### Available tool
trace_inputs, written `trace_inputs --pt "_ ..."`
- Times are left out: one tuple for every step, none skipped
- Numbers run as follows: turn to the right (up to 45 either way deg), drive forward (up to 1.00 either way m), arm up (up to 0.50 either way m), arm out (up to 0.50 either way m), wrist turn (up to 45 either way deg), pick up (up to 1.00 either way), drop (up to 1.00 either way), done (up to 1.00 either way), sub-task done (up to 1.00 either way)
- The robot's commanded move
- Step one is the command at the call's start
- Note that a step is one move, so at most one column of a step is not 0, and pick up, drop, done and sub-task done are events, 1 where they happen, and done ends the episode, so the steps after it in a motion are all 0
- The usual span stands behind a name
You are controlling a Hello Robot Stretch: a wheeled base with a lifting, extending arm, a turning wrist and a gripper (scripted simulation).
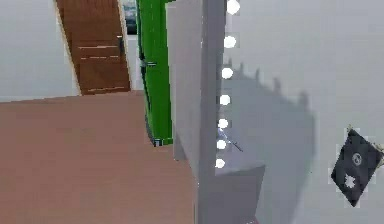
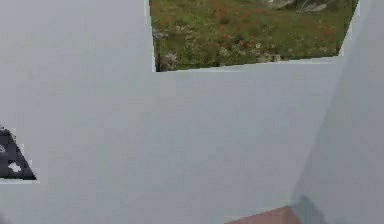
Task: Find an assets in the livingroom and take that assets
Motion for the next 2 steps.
trace_inputs --pt "-45.0 0.00 0.00 0.00 0.0 0.00 0.00 0.00 0.00" --pt "-15.0 0.00 0.00 0.00 0.0 0.00 0.00 0.00 0.00"
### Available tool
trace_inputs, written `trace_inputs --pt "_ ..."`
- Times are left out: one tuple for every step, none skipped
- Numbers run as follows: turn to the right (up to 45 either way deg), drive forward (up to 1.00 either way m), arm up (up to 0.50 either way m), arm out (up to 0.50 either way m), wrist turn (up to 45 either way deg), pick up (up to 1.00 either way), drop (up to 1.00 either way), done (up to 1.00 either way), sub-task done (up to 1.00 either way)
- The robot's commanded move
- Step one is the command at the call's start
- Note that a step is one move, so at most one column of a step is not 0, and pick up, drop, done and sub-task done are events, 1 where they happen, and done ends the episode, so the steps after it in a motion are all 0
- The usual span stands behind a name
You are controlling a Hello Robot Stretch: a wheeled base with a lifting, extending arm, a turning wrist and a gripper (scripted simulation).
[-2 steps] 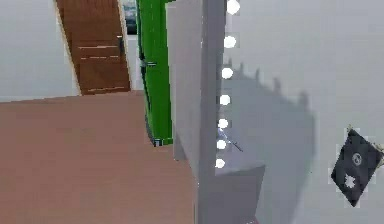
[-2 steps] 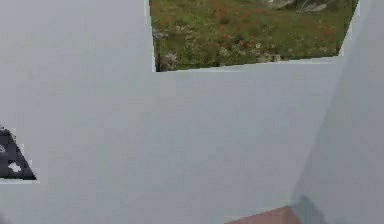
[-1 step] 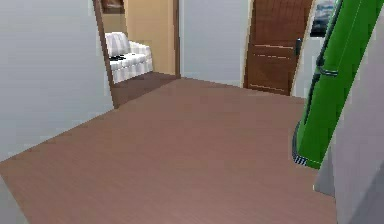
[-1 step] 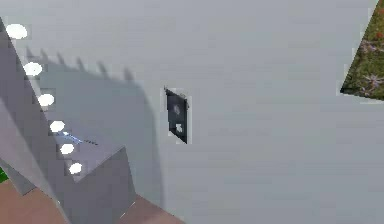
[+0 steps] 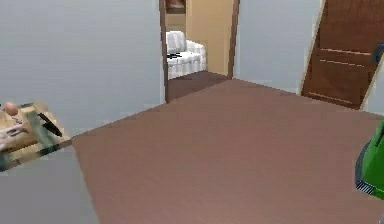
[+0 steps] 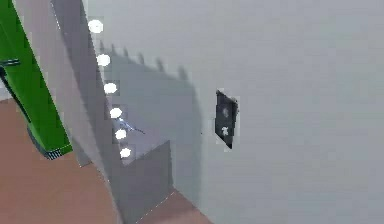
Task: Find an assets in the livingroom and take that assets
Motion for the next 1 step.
trace_inputs --pt "0.0 1.00 0.00 0.00 0.0 0.00 0.00 0.00 0.00"
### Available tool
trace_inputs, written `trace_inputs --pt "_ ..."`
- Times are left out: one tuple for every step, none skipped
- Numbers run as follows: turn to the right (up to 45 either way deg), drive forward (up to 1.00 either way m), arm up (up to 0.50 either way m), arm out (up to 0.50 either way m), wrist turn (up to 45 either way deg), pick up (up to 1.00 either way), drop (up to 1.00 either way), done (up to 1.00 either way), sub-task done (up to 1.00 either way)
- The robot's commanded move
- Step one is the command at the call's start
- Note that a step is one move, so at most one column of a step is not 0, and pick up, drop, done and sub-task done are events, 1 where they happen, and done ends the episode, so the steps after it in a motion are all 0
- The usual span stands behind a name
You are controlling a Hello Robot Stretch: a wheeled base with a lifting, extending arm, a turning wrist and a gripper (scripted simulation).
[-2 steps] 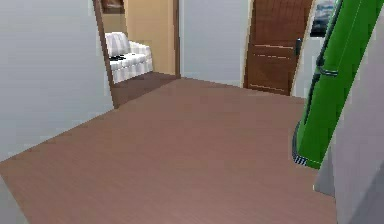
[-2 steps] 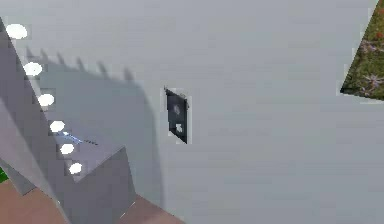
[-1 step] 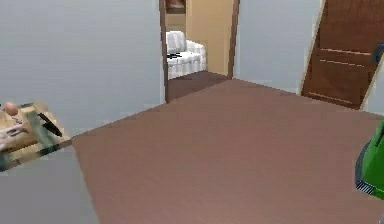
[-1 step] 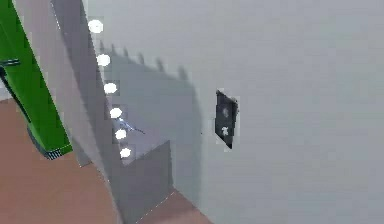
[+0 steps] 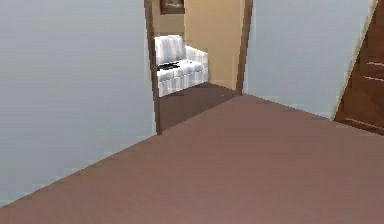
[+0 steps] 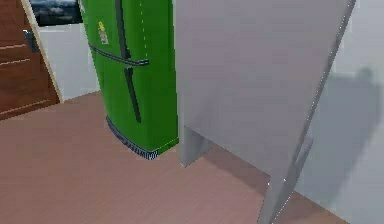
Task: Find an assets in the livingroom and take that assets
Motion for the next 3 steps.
trace_inputs --pt "-18.0 0.00 0.00 0.00 0.0 0.00 0.00 0.00 0.00" --pt "0.0 0.15 0.00 0.00 0.0 0.00 0.00 0.00 0.00" --pt "24.0 0.00 0.00 0.00 0.0 0.00 0.00 0.00 0.00"
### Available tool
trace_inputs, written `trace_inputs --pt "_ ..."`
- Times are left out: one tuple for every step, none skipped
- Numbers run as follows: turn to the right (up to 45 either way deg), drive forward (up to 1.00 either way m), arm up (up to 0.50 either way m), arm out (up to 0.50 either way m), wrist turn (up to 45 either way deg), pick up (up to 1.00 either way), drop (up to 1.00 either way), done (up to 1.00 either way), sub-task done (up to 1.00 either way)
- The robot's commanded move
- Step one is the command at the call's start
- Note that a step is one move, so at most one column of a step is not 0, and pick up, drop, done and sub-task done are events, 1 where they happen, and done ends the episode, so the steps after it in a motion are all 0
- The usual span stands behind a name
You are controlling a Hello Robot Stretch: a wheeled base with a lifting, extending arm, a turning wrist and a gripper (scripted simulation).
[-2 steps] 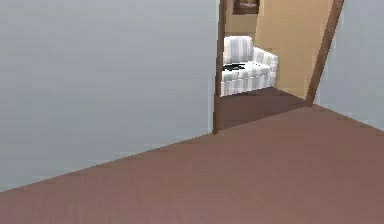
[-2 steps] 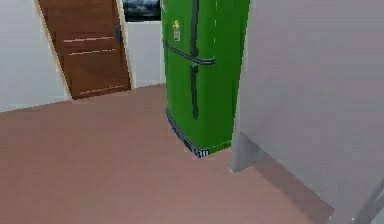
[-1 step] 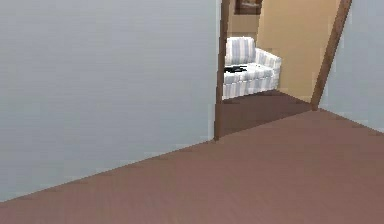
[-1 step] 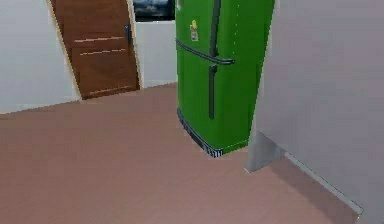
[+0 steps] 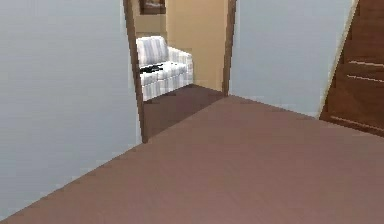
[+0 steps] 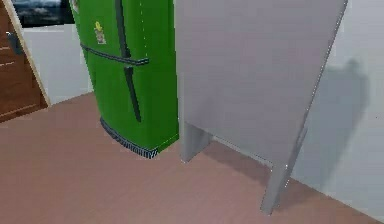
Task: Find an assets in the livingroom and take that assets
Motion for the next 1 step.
trace_inputs --pt "0.0 1.00 0.00 0.00 0.0 0.00 0.00 0.00 0.00"
